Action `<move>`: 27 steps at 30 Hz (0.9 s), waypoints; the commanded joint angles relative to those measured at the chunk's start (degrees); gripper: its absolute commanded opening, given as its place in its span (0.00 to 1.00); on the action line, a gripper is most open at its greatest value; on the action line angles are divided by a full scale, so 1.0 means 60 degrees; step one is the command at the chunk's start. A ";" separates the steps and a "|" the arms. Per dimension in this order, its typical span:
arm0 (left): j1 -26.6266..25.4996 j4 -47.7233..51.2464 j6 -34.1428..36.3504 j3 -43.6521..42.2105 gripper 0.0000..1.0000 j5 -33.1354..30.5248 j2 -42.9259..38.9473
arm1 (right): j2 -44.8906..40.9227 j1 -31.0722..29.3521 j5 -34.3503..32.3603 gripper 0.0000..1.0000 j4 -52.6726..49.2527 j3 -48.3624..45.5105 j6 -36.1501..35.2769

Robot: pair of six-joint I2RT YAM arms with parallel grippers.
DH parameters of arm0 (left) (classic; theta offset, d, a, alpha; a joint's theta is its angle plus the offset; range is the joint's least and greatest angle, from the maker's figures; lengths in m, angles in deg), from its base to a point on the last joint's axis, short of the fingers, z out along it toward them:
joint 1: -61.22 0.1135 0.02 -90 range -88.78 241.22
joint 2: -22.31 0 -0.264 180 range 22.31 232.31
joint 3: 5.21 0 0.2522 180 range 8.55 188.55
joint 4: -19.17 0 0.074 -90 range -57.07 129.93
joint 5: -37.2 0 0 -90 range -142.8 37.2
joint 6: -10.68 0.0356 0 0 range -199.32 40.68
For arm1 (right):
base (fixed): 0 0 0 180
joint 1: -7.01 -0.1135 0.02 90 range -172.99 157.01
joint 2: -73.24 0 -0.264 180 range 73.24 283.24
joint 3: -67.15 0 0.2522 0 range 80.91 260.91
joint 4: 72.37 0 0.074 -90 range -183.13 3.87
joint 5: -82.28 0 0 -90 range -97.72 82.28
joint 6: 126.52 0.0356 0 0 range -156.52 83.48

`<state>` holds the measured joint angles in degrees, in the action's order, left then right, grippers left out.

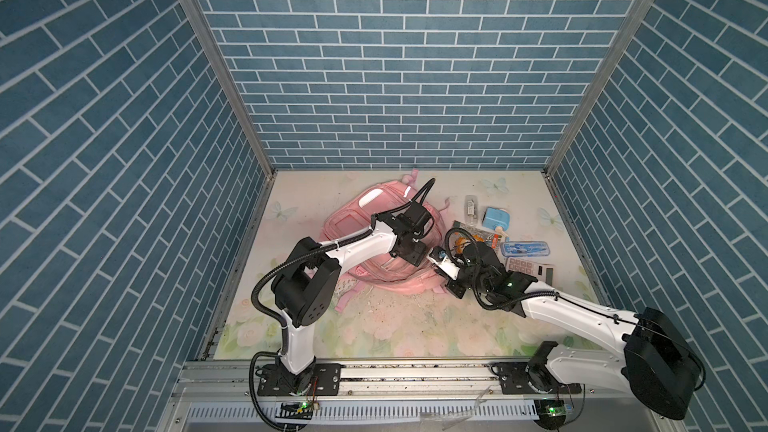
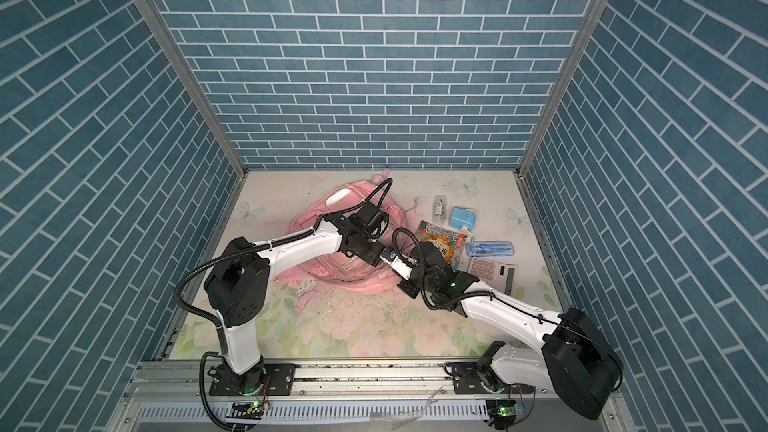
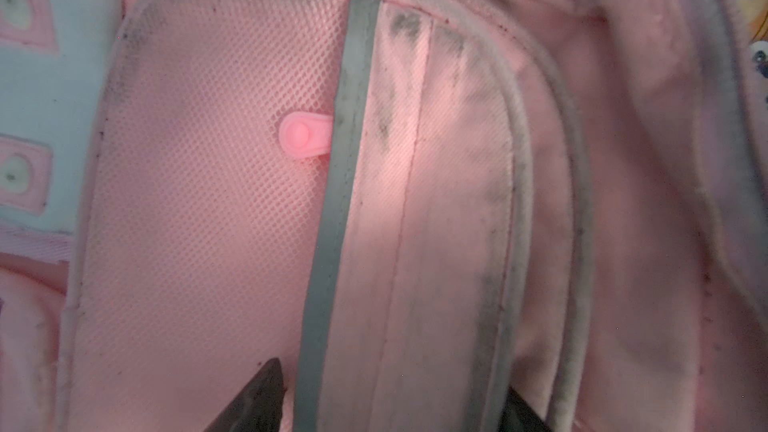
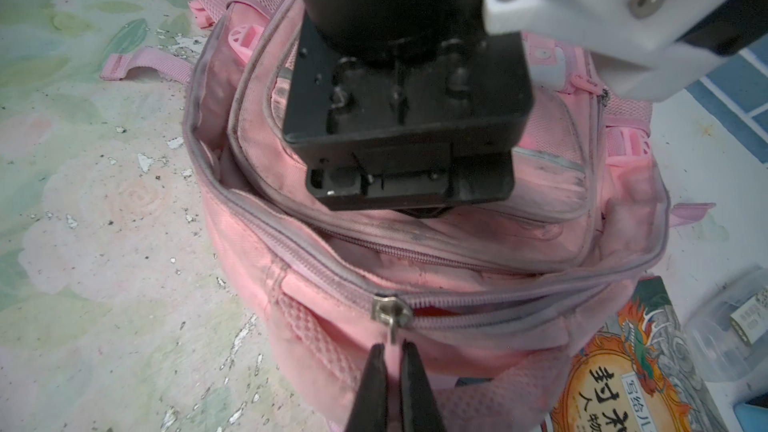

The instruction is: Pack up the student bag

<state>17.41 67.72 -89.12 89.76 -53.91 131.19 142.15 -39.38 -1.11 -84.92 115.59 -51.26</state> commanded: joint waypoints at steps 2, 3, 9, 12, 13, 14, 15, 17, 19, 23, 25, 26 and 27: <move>-0.0019 0.0258 -0.0501 0.0097 0.66 -0.0793 0.0239 | -0.0104 0.0027 0.0044 0.00 0.0326 0.0099 0.0333; 0.0059 0.0333 -0.0609 0.0128 0.62 -0.0830 0.0326 | -0.0118 0.0027 0.0031 0.00 0.0340 0.0103 0.0333; 0.0762 0.0018 -0.1378 -0.0531 0.00 -0.0271 -0.0213 | -0.0207 0.0352 -0.0047 0.00 0.0146 0.0175 0.0304; 0.1078 -0.0334 -0.2064 -0.1062 0.00 0.0631 -0.1037 | -0.0108 0.0882 0.0233 0.00 -0.0051 0.0343 0.0219; 0.1144 -0.0598 -0.2468 -0.1328 0.00 0.1152 -0.1332 | -0.0020 0.1056 0.0299 0.00 -0.0177 0.0465 0.0100; 0.1211 -0.1020 -0.2998 -0.1654 0.00 0.1814 -0.1610 | 0.0111 0.1199 0.0378 0.00 -0.0316 0.0644 -0.0078; 0.1265 -0.1496 -0.3449 -0.1983 0.00 0.2549 -0.1792 | 0.0264 0.1331 0.0451 0.00 -0.0477 0.0815 -0.0235; 0.1338 -0.2556 -0.4562 -0.2523 0.00 0.3794 -0.2068 | 0.0607 0.1594 0.0522 0.00 -0.0867 0.1299 -0.0575; 0.1410 -0.3247 -0.5321 -0.2676 0.00 0.4276 -0.2227 | 0.0912 0.1856 0.0553 0.00 -0.1260 0.1764 -0.0786; 0.1825 -0.4669 -0.6631 -0.2776 0.00 0.4622 -0.2561 | 0.0993 0.2090 0.0677 0.00 -0.1819 0.2412 -0.1125; 0.2104 -0.5250 -0.7216 -0.2701 0.00 0.4590 -0.2623 | 0.0865 0.2079 0.0894 0.00 -0.1942 0.2546 -0.1115; 0.2231 -0.5510 -0.7472 -0.2647 0.00 0.4524 -0.2641 | 0.0795 0.2081 0.1128 0.00 -0.2000 0.2577 -0.1129; 0.2348 -0.5795 -0.7704 -0.2615 0.00 0.4484 -0.2652 | 0.0715 0.2059 0.1268 0.00 -0.2026 0.2578 -0.1037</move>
<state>29.26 43.22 -126.71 73.30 -28.95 117.97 148.33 -26.81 3.37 -95.15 129.36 -55.48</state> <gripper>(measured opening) 0.085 0.077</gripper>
